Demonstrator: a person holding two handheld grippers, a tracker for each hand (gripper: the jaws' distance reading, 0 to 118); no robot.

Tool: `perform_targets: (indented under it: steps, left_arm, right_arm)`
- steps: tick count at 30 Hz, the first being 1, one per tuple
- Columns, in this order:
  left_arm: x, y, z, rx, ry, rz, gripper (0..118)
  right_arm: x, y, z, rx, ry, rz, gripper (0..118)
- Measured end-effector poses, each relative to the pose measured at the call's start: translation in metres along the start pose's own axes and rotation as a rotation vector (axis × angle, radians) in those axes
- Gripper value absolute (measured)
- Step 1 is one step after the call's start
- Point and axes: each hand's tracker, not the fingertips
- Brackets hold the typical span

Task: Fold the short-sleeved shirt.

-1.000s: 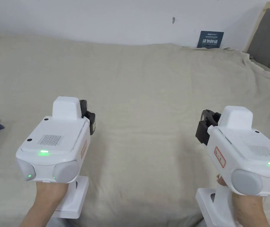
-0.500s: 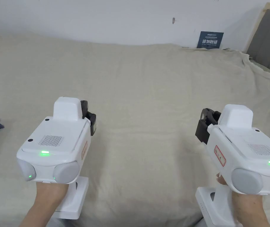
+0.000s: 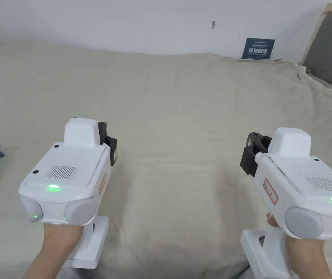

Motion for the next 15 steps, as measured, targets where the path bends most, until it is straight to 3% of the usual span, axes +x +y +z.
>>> perform_targets:
  steps: [15]
  left_arm:
    - [0.0026,0.0009,0.0004,0.000,-0.005,-0.001,0]
  right_arm:
    - [-0.0029,0.0001,0.0034,0.002,-0.002,0.006,0]
